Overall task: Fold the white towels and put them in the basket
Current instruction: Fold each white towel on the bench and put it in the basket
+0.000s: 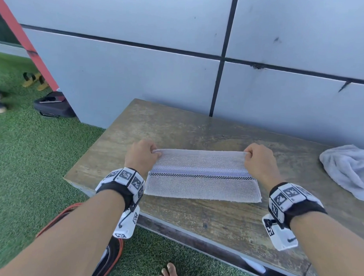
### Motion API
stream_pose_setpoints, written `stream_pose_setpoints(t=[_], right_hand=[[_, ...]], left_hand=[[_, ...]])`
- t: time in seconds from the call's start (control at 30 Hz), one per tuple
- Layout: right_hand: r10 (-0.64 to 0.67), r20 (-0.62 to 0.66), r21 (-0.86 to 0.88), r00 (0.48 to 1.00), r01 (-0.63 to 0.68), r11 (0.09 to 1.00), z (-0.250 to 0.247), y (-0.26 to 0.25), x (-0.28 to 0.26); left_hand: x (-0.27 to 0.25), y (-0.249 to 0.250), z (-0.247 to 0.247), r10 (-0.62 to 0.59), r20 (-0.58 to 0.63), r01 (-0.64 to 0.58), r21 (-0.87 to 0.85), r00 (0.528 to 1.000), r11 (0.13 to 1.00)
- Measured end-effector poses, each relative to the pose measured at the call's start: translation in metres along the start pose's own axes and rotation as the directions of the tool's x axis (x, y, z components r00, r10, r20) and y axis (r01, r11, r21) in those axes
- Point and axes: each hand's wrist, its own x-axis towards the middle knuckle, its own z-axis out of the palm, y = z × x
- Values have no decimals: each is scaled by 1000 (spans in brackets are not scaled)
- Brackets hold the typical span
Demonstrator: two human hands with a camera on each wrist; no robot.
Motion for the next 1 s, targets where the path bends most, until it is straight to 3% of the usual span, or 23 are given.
stream_pose_setpoints(t=[0.47, 0.67, 0.83, 1.0], right_hand=[[-157, 33, -116, 987, 160, 980, 7, 22, -18], [-137, 81, -220, 987, 152, 964, 5, 26, -45], [-130, 118, -244, 984, 156, 957, -5, 29, -70], [-97, 127, -126, 987, 113, 986, -37, 14, -65]], left_hand=[[-20, 14, 1, -33, 37, 28, 119, 999, 993], [-48, 23, 0, -51, 89, 32, 201, 995, 979], [-76, 21, -4, 33, 76, -47, 179, 997, 983], [-76, 22, -32, 113, 108, -113, -4, 988, 994]])
